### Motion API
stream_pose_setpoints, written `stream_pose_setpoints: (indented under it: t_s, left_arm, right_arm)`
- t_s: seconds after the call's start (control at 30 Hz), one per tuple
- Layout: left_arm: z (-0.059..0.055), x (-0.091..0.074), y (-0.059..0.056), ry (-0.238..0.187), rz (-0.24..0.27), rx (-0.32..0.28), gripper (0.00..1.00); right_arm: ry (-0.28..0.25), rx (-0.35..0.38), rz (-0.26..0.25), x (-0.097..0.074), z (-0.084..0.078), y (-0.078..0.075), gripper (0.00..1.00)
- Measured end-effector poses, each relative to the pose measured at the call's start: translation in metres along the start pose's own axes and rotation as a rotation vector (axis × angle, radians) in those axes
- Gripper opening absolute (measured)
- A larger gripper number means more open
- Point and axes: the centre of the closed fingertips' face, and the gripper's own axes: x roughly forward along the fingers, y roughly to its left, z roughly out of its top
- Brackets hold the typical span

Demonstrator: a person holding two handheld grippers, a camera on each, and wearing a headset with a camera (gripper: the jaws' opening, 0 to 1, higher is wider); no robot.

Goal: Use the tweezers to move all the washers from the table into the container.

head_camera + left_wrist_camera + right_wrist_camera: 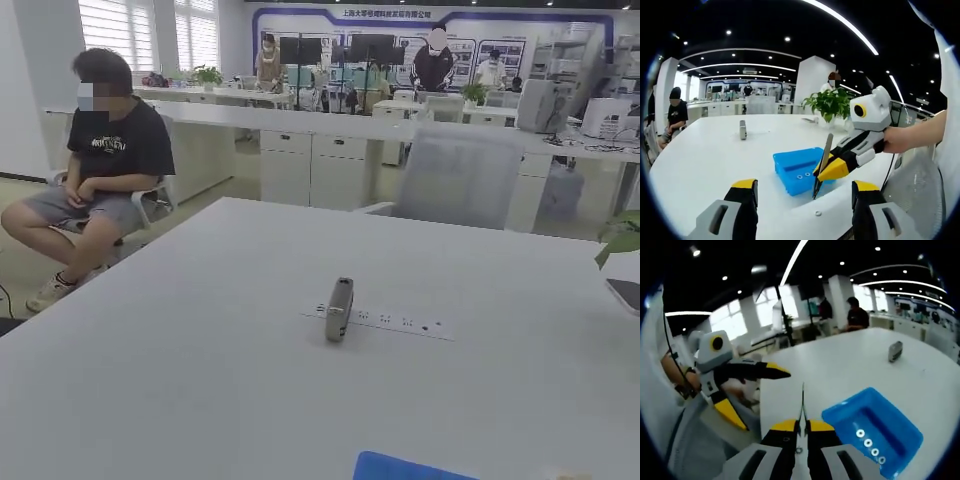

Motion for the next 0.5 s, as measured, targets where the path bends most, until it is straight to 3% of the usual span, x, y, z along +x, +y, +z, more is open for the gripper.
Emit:
stream_pose_setpoints:
  t_s: [0.23,0.5]
  left_arm:
    - [0.000,-0.001,0.000,0.000,0.004,-0.001,0.77]
    - [0.000,-0.001,0.000,0.002,0.005,0.001,0.76]
  right_arm:
    - [0.061,0.046,0.032,0.012,-0.023,0.008,0.04]
    - [0.096,0.043,0.038,0.012,-0.034,0.012,0.04]
